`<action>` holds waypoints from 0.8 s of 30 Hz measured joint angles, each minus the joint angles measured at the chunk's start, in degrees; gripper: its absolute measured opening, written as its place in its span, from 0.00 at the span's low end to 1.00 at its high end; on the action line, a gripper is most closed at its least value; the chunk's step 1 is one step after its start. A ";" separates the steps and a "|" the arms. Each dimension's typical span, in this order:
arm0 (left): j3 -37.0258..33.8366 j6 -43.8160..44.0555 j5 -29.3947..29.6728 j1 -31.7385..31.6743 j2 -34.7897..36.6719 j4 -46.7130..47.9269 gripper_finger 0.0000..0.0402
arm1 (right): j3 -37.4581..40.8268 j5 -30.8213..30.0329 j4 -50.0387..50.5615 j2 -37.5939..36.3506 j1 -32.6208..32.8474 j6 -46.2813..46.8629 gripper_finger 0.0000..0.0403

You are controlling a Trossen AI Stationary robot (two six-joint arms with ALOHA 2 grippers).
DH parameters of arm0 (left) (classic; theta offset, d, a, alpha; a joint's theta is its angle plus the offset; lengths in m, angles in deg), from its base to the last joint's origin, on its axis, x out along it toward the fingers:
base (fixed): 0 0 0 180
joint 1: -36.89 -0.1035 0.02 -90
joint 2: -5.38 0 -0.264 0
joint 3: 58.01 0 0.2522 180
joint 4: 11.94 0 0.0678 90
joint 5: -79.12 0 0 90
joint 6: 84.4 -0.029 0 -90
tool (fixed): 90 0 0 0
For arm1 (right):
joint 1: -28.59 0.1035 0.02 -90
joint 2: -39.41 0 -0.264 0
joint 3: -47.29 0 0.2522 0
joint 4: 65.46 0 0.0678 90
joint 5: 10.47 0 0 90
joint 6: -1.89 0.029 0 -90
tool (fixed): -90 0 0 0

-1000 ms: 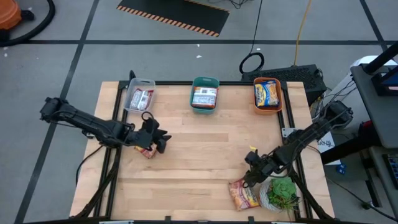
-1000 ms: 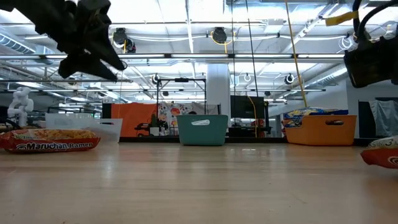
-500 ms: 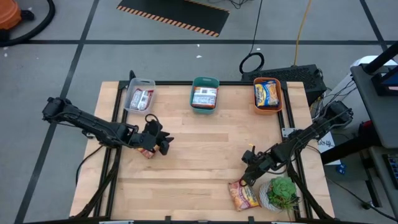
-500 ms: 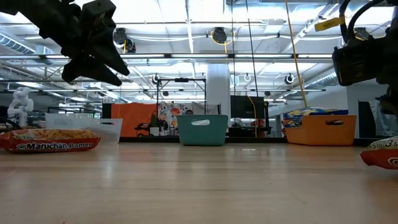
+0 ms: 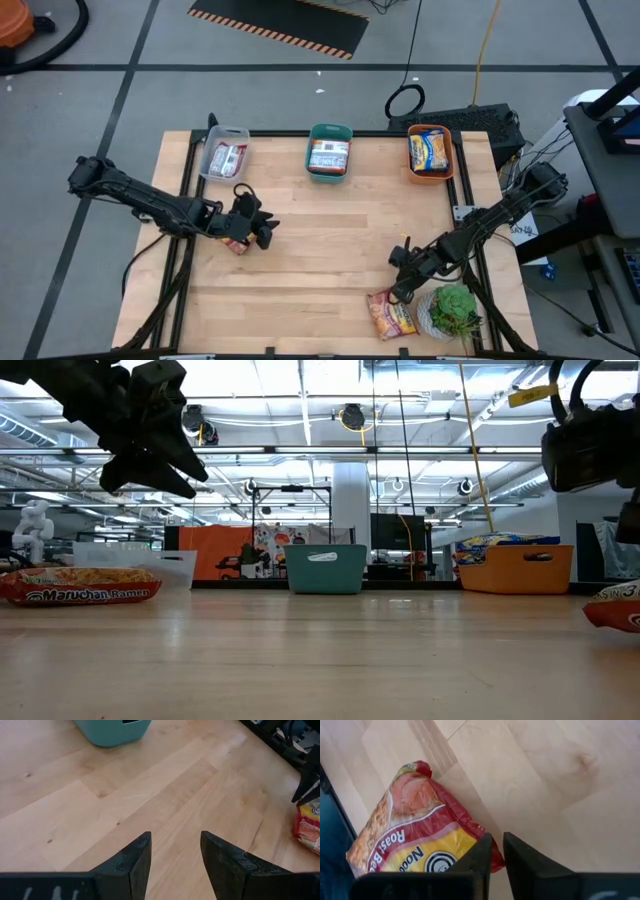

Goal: Sort Maruchan noodles
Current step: Put the right red noodle pack into the transparent bin

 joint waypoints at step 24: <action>0.00 -0.39 0.04 -0.13 0.00 -0.79 0.44 | 0.00 -8.74 -7.46 0.00 -5.01 -18.02 0.00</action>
